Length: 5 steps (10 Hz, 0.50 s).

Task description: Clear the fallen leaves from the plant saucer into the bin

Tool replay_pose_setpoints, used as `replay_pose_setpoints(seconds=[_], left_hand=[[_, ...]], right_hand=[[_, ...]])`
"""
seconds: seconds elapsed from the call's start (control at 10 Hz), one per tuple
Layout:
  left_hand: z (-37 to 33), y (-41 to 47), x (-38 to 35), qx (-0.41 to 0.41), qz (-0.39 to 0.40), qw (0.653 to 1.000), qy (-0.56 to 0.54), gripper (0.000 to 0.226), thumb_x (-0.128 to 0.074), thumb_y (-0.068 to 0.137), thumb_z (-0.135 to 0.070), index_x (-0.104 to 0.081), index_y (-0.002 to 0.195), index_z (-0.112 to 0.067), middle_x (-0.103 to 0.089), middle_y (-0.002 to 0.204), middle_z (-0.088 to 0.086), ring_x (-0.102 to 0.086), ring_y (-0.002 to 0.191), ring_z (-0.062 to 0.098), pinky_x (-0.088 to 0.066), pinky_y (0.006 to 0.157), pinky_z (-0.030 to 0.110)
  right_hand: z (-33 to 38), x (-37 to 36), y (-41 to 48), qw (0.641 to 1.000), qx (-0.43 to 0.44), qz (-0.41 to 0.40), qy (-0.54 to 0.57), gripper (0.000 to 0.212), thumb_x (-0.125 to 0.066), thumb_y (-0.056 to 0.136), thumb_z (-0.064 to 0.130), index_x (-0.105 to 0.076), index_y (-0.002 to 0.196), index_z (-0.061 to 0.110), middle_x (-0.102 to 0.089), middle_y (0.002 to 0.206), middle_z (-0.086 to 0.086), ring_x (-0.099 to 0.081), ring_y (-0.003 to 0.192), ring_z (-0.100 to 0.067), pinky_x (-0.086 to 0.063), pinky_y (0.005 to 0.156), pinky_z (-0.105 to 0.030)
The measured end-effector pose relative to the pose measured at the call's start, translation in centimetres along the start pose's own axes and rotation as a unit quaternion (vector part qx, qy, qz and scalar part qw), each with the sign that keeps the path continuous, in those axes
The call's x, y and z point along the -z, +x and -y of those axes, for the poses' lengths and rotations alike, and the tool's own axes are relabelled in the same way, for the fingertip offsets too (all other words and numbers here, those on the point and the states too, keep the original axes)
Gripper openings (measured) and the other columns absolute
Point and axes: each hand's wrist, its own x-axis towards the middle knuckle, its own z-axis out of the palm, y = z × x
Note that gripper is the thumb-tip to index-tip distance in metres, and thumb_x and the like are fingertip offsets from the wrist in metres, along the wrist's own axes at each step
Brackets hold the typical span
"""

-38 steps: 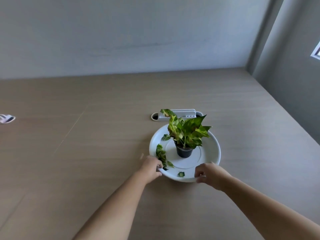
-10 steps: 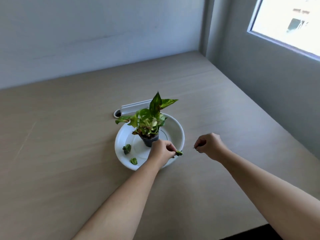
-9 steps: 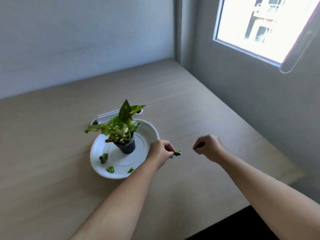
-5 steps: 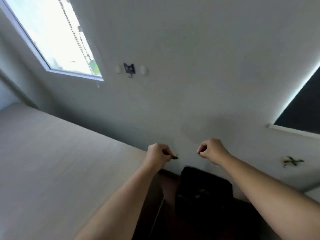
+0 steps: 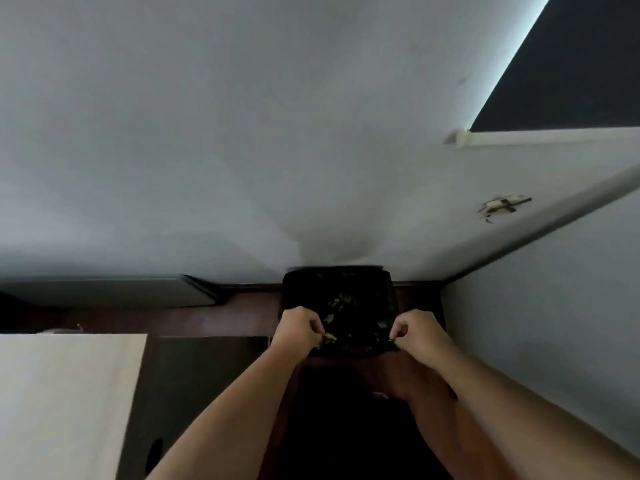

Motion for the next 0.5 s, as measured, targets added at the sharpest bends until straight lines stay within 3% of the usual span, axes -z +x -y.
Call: replay_pose_setpoints(seconds=[0.1,0.2,0.3,0.4,0.5], left_hand=[[2.7,2.8,-1.6,0.022,0.009,1.000,-0.004,0.017,-0.069,0.080,-0.005,-0.066,0.069,-0.018,-0.064,0.078,-0.001,-0.060,0.077,0.011,-0.050,0.071,0.023],[3.8,5.1,-2.4,0.034,-0.016,0.999,-0.022,0.008,-0.069,0.081,-0.006,-0.072,0.077,-0.013,-0.064,0.079,-0.002,-0.057,0.073,0.009,-0.047,0.072,0.021],[3.5,6.5,-2.6,0.033,-0.053,0.997,-0.055,0.007,-0.071,0.081,-0.011,-0.071,0.088,-0.013,-0.071,0.090,0.002,-0.061,0.076,0.013,-0.052,0.073,0.026],[3.0,6.9,-2.0,0.015,-0.048,0.998,-0.025,0.029,-0.071,0.082,-0.025,-0.064,0.110,-0.023,-0.067,0.113,0.000,-0.064,0.102,0.020,-0.056,0.083,0.036],[2.4,5.7,-0.7,-0.009,-0.039,0.999,0.024,0.039,-0.067,0.085,-0.028,-0.055,0.122,-0.028,-0.059,0.129,-0.002,-0.057,0.116,0.020,-0.054,0.089,0.040]], right_hand=[[-0.6,-2.9,2.8,1.000,-0.020,0.019,0.014,0.022,-0.065,0.077,0.002,-0.067,0.066,0.021,-0.058,0.070,0.005,-0.057,0.064,-0.009,-0.043,0.061,-0.020],[-0.2,-4.7,5.8,0.999,-0.022,-0.009,0.041,0.019,-0.064,0.078,0.000,-0.070,0.071,0.017,-0.066,0.080,-0.004,-0.063,0.078,-0.020,-0.044,0.066,-0.022],[0.5,-5.0,7.8,0.998,-0.014,-0.028,0.058,0.019,-0.065,0.081,0.002,-0.073,0.095,0.011,-0.068,0.106,-0.011,-0.065,0.094,-0.024,-0.046,0.079,-0.022],[0.9,-4.2,8.0,0.999,0.008,0.001,0.046,0.038,-0.064,0.084,0.004,-0.062,0.121,0.014,-0.059,0.128,-0.011,-0.064,0.105,-0.028,-0.050,0.095,-0.033],[0.8,-3.2,6.9,0.999,0.004,-0.011,0.038,0.038,-0.060,0.086,0.004,-0.060,0.122,0.016,-0.058,0.130,-0.011,-0.061,0.111,-0.027,-0.049,0.099,-0.036]])
